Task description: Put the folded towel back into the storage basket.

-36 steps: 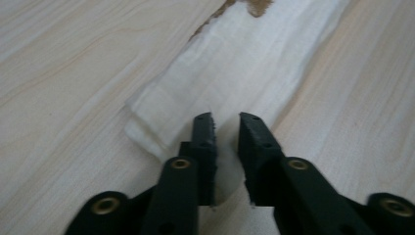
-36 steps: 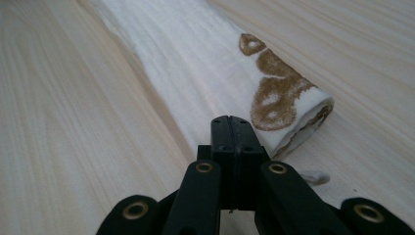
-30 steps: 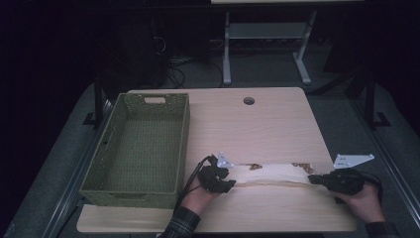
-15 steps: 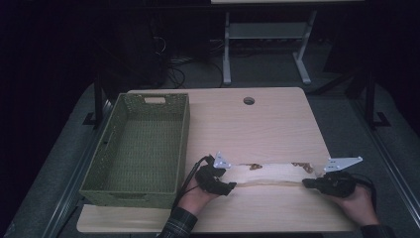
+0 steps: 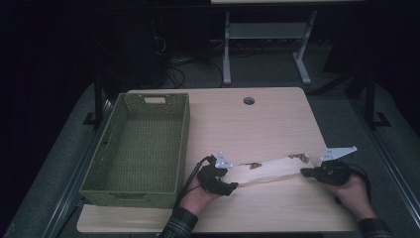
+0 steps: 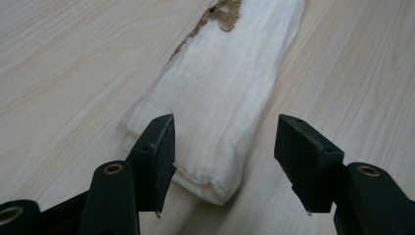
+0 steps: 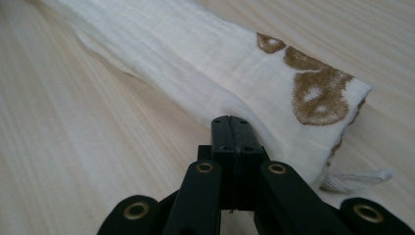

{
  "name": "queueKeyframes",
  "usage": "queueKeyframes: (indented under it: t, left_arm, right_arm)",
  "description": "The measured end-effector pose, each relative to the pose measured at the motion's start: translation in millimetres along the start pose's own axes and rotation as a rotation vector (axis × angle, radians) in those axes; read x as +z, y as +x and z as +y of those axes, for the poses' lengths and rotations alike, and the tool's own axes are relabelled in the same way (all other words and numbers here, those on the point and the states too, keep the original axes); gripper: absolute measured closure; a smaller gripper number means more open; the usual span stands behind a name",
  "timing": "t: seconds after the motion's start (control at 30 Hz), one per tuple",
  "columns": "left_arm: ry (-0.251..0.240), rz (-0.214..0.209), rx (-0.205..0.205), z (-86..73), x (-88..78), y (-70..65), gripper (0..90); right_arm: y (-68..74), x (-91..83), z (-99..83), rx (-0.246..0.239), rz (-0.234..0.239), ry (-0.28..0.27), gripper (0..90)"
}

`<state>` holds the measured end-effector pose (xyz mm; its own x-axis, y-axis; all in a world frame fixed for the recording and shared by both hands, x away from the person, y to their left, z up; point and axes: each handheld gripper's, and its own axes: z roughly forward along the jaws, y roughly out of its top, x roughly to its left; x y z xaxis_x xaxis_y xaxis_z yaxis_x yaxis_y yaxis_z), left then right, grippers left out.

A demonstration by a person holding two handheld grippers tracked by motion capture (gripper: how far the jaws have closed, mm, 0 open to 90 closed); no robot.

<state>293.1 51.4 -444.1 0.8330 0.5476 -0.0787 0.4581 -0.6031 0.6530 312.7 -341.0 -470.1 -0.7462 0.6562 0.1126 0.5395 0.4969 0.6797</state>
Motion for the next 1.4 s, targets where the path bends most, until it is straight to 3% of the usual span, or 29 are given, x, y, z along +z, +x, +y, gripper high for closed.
queueKeyframes:
  t: [0.33, 0.57, 0.7, 0.83, 0.87, 0.93, 1.07, 1.13, 1.23, 1.4]
  left_arm:
    - [-0.021, 0.007, -0.008, 0.3, -2.5, 0.9, 40.1]
    - [-0.023, 0.007, -0.002, 1.4, -1.8, 1.5, 40.1]
    - [-0.027, 0.006, -0.011, 2.5, -2.1, 1.0, 41.7]
    - [-0.051, 0.024, 0.000, 9.0, -3.4, 6.6, 52.5]
    - [-0.051, 0.024, 0.000, 9.0, -3.4, 6.6, 56.8]
    - [-0.059, 0.060, -0.011, 18.0, -0.6, 15.6, 65.5]
    - [-0.042, 0.087, -0.030, 24.8, 4.9, 23.4, 81.6]
    - [0.014, 0.114, -0.019, 27.5, 15.1, 30.4, 86.7]
    - [0.049, 0.098, -0.031, 25.3, 23.2, 35.1, 89.2]
    - [0.058, 0.061, -0.027, 22.7, 28.1, 33.1, 89.2]
  right_arm:
    - [-23.8, 20.6, 27.6, -0.004, -0.012, -0.005, 89.8]
    - [-37.1, 50.8, 60.3, -0.004, 0.000, -0.019, 89.8]
    - [-41.3, 62.2, 66.8, -0.009, 0.009, -0.047, 89.7]
    - [-38.0, 52.5, 63.9, -0.017, 0.006, -0.052, 80.7]
    - [-36.0, 48.2, 63.0, 0.000, 0.014, -0.056, 78.8]
    - [-33.6, 42.4, 61.4, 0.000, 0.023, -0.079, 71.0]
    - [-29.6, 35.9, 60.7, 0.003, 0.032, -0.089, 61.9]
    - [-27.1, 33.9, 60.9, 0.018, 0.039, -0.107, 55.7]
    - [-26.3, 33.9, 61.3, 0.014, 0.032, -0.113, 52.7]
    - [-25.9, 33.7, 61.3, 0.006, 0.034, -0.116, 49.4]
